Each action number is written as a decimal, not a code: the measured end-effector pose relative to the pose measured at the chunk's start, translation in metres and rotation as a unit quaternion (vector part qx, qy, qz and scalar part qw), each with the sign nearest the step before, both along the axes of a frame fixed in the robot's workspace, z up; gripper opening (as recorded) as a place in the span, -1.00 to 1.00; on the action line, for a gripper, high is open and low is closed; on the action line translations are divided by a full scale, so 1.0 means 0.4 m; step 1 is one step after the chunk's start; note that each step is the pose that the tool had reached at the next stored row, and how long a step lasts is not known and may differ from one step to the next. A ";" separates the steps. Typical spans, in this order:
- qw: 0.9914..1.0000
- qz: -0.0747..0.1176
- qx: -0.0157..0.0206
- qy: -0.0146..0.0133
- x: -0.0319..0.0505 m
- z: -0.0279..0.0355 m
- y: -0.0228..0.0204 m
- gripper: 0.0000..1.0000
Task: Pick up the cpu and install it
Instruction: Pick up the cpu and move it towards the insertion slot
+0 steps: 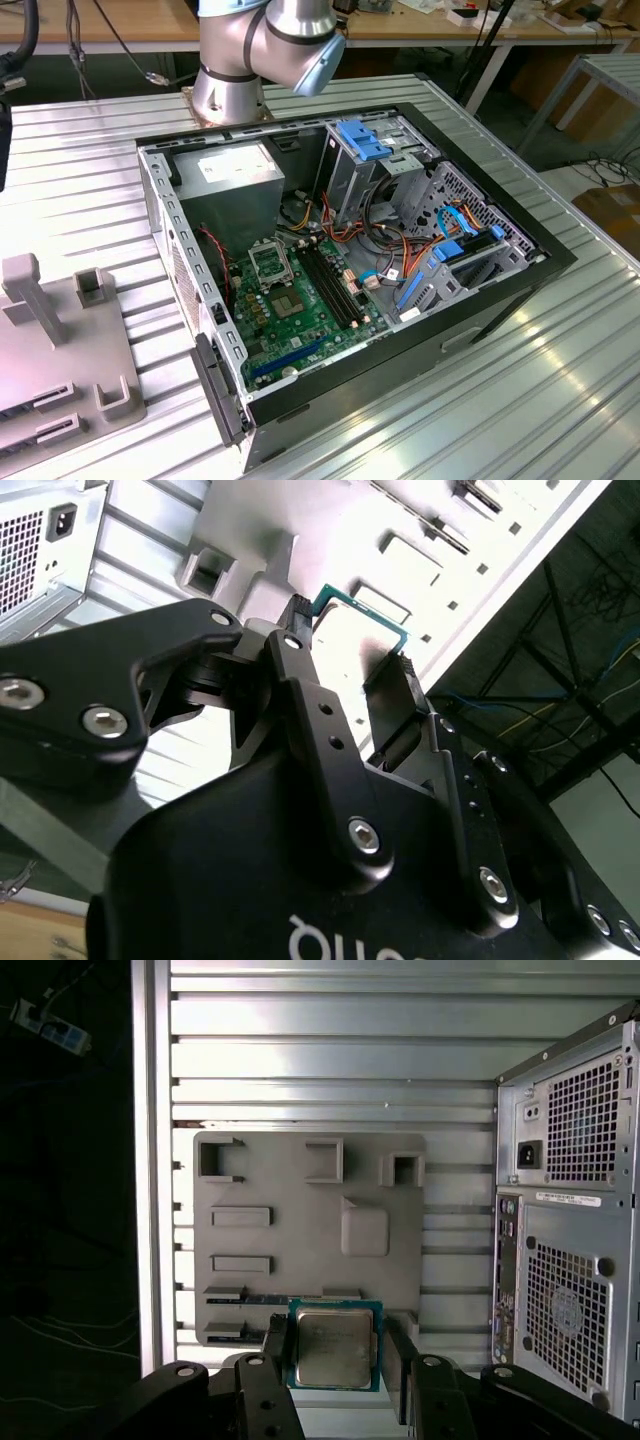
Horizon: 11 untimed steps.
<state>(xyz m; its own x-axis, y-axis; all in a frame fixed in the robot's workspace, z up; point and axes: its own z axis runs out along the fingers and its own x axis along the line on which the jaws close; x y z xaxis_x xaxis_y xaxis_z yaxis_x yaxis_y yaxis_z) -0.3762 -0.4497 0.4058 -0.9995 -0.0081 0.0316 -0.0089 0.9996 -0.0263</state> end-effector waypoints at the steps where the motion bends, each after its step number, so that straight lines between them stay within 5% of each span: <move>1: 1.000 0.000 0.000 0.000 0.003 0.000 0.000 -0.06; 11: 1.000 0.000 0.000 0.000 0.027 0.000 0.000 -0.06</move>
